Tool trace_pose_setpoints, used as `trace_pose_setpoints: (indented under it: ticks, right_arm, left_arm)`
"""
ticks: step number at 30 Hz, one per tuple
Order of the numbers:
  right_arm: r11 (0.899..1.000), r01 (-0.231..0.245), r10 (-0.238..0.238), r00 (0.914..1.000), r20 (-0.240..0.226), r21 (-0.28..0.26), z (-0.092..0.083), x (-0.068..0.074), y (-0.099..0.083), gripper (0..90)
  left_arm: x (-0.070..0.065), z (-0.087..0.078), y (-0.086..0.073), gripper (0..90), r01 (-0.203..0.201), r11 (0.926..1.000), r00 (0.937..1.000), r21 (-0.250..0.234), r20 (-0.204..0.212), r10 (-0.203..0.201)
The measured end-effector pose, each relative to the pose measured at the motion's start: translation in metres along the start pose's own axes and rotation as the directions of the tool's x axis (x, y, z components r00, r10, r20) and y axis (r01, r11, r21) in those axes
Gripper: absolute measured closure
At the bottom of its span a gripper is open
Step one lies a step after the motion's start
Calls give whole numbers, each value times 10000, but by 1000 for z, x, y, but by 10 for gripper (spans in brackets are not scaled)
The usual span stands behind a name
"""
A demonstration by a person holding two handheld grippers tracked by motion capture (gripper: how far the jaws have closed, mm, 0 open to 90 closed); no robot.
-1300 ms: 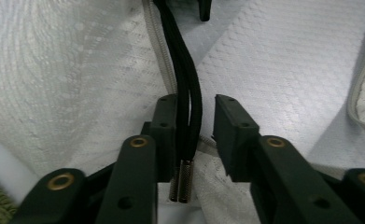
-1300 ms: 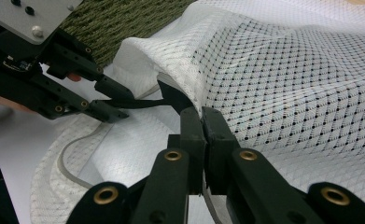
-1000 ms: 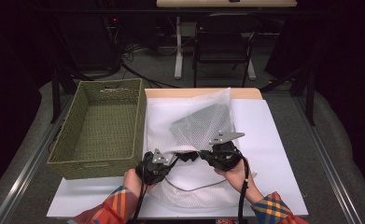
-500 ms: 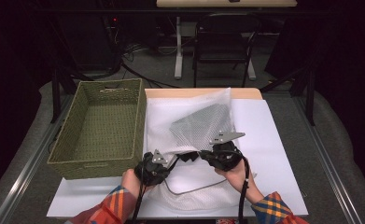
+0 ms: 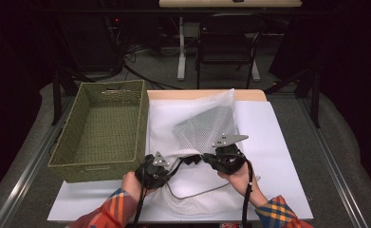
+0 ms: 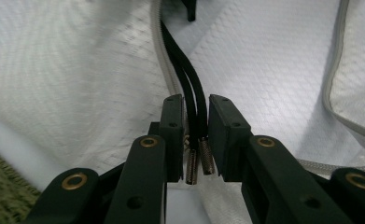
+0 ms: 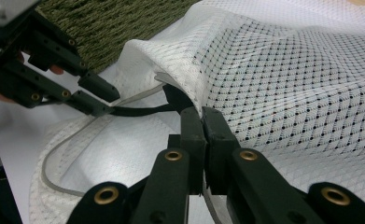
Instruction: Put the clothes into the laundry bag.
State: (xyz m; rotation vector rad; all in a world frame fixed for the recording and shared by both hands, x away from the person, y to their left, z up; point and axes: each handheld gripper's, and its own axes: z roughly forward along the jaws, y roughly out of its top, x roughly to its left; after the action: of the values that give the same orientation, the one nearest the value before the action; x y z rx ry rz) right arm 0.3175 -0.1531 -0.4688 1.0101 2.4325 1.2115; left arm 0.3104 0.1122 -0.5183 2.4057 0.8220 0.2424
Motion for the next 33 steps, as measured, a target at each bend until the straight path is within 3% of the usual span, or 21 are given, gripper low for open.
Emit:
trace_pose_setpoints:
  ticks: [5,11,14,16,19,24,27,33]
  right_arm:
    - [10000,17,-17,10000,-32,4,0,-1,1,883]
    - [10000,-8,9,10000,-46,26,1,0,1,883]
    - [10000,-7,8,10000,-77,32,1,0,1,883]
    - [10000,23,-23,10000,-87,29,2,0,1,883]
    - [10000,13,-13,10000,-78,25,1,0,1,883]
    - [10000,36,-36,10000,-74,42,1,1,1,883]
    - [10000,-15,16,10000,-64,25,1,0,1,883]
    - [10000,-3,3,10000,-71,35,0,0,1,883]
  left_arm:
    - [-4,-8,4,699,6,9993,9998,-387,184,1]
    - [-12,11,17,621,-708,9975,9967,61,410,705]
    - [-10,17,18,596,-731,9970,9968,270,341,722]
    - [-7,24,19,591,-603,9969,9982,504,-13,604]
    - [-5,29,19,592,-565,9947,9983,856,-111,576]
    - [-5,33,16,714,-690,9925,9970,1009,-276,721]
    - [-7,31,15,809,-1060,9889,9936,1042,-291,1096]
    - [-11,25,16,838,-1261,9865,9920,1040,26,1266]
